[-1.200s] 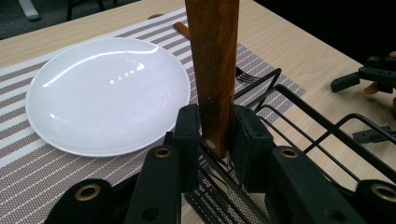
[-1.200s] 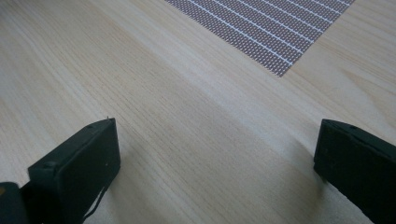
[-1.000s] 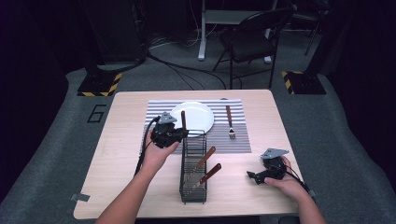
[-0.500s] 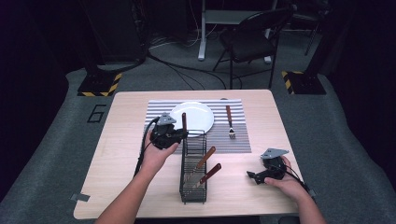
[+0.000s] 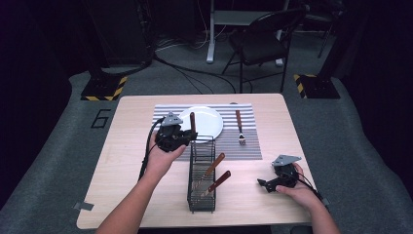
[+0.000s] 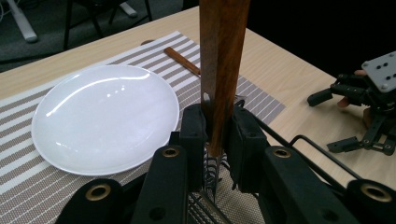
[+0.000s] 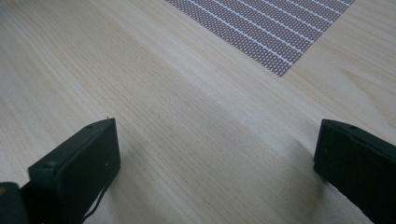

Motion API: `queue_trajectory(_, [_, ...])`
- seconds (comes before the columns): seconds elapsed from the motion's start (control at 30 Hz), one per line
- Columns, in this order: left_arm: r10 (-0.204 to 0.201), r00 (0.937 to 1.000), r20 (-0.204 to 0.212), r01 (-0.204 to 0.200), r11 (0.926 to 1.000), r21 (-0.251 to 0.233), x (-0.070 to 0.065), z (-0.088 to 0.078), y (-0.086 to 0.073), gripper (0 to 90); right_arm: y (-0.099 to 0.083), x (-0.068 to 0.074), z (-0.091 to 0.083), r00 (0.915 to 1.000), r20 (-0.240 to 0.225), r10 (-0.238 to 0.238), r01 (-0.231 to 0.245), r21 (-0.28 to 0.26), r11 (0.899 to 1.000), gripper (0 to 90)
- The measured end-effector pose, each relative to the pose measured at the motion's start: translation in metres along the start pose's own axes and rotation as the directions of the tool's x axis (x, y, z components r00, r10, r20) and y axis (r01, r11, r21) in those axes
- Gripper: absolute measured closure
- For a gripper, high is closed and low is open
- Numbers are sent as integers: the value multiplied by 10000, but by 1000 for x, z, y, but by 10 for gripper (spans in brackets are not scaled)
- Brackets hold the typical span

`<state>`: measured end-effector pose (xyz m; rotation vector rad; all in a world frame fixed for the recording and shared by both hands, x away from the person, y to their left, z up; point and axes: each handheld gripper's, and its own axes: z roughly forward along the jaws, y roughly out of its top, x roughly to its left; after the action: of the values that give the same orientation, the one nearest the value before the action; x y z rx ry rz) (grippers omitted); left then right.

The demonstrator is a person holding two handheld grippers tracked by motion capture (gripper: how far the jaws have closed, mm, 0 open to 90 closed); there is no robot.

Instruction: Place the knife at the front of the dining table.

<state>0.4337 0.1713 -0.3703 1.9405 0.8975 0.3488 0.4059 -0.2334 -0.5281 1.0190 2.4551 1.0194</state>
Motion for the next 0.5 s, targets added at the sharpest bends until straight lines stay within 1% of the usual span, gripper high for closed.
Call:
queue_trajectory(0.23, [119,9999,-35,-119,9999,-111,-1,-9,11,775,0,0,0,10000,1,19,-19,-2,10000,0])
queue_trajectory(0.33, [130,9999,-37,-131,9999,-104,-2,-12,14,775,0,0,0,10000,1,1,-1,0,10000,0])
queue_trajectory(0.4, [104,9999,-14,-104,9998,-190,-2,-14,17,775,0,0,0,10000,5,8,-8,-1,10000,0])
queue_trajectory(0.43, [155,9999,-33,-155,9997,-189,-2,-16,19,775,0,0,0,10000,4,9,-9,0,10000,0])
queue_trajectory(0.47, [73,10000,14,-73,9997,-232,-2,-17,20,775,0,0,0,10000,-2,9,-9,6,10000,0])
queue_trajectory(0.5, [98,10000,9,-98,9996,-264,-2,-18,22,775,0,0,0,10000,3,-4,4,0,10000,0])
